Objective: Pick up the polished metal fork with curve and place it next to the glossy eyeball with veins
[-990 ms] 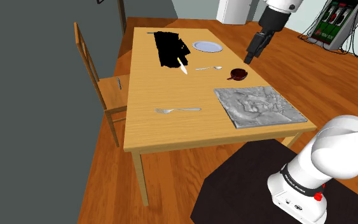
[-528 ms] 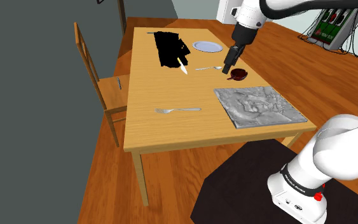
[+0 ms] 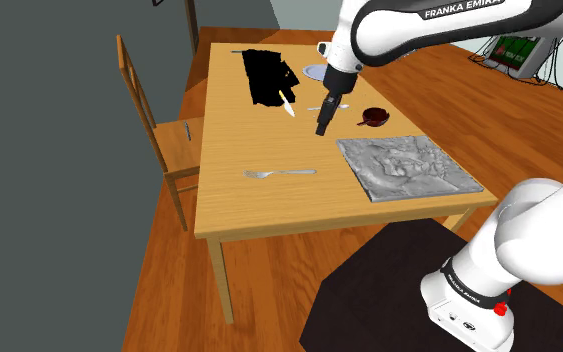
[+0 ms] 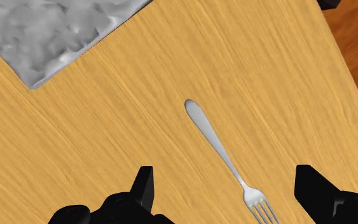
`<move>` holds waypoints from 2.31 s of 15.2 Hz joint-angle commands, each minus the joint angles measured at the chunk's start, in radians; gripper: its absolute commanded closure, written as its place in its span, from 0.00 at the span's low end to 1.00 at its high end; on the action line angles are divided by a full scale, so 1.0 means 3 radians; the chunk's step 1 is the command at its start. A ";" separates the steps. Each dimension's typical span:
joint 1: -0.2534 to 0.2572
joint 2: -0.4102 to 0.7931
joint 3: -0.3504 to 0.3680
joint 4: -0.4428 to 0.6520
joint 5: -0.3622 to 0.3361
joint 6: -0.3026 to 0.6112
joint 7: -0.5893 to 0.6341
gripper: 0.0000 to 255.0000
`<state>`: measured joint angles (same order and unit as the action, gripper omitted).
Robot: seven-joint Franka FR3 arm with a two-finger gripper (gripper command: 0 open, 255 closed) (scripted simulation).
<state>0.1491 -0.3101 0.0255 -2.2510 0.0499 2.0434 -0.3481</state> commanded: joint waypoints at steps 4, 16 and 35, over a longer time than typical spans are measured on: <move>0.0120 0.0557 0.0088 0.0211 0.0016 0.0303 -0.0189 0.00; 0.0342 0.1700 0.0295 0.0805 -0.0079 0.0753 -0.0496 0.00; 0.0351 0.1878 0.0291 0.0722 -0.0099 0.1013 -0.0488 1.00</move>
<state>0.2524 0.2492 0.1102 -2.0279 0.0188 2.3476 -0.4944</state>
